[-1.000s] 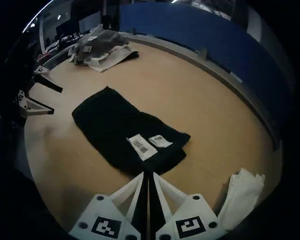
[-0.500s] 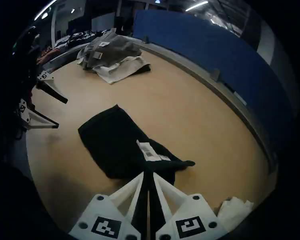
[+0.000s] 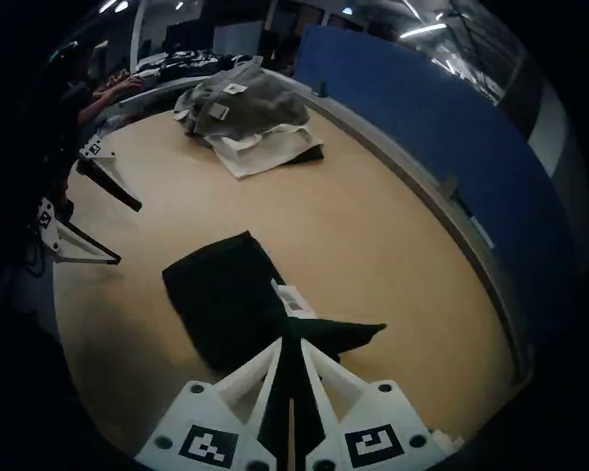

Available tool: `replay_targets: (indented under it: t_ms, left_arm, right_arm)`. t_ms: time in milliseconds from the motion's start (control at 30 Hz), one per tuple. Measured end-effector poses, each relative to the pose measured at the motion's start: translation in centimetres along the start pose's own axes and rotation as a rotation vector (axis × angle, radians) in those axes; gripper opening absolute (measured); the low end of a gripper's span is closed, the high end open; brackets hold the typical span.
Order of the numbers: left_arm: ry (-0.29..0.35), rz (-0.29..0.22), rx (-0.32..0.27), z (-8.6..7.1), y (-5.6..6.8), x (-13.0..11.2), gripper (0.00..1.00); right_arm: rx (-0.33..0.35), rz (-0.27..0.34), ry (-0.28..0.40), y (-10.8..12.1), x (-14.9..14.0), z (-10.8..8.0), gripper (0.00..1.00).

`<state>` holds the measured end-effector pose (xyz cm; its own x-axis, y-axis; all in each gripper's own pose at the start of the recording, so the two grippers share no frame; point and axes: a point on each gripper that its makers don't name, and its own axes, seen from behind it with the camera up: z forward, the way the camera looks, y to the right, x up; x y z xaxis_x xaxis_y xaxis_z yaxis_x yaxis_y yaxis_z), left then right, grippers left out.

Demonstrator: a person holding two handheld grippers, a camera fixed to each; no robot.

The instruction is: Fold towel

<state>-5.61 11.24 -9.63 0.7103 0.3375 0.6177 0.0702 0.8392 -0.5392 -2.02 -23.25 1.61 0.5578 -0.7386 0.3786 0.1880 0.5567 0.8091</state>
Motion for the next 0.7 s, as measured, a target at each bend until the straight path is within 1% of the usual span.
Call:
replay_targets:
  t_ms: [167,367,500,700]
  left_arm:
    - [0.012,-0.014,0.011,-0.3,-0.5,-0.1,0.95]
    - [0.025,-0.029,0.023,-0.8,-1.1,-0.3,0.95]
    - [0.035,-0.035,0.033,-1.1,-1.5,-0.4,0.95]
    - [0.042,-0.048,0.047,-1.6,-2.0,-0.8,0.95]
  right_arm:
    - [0.034,-0.049,-0.007,-1.3,1.4,0.9,0.01]
    - [0.084,-0.1,-0.014,-3.4,3.2,2.3,0.01]
    - [0.122,-0.133,-0.017,-5.3,4.4,3.3,0.01]
    - [0.188,-0.167,-0.036,-8.9,4.8,5.2,0.01]
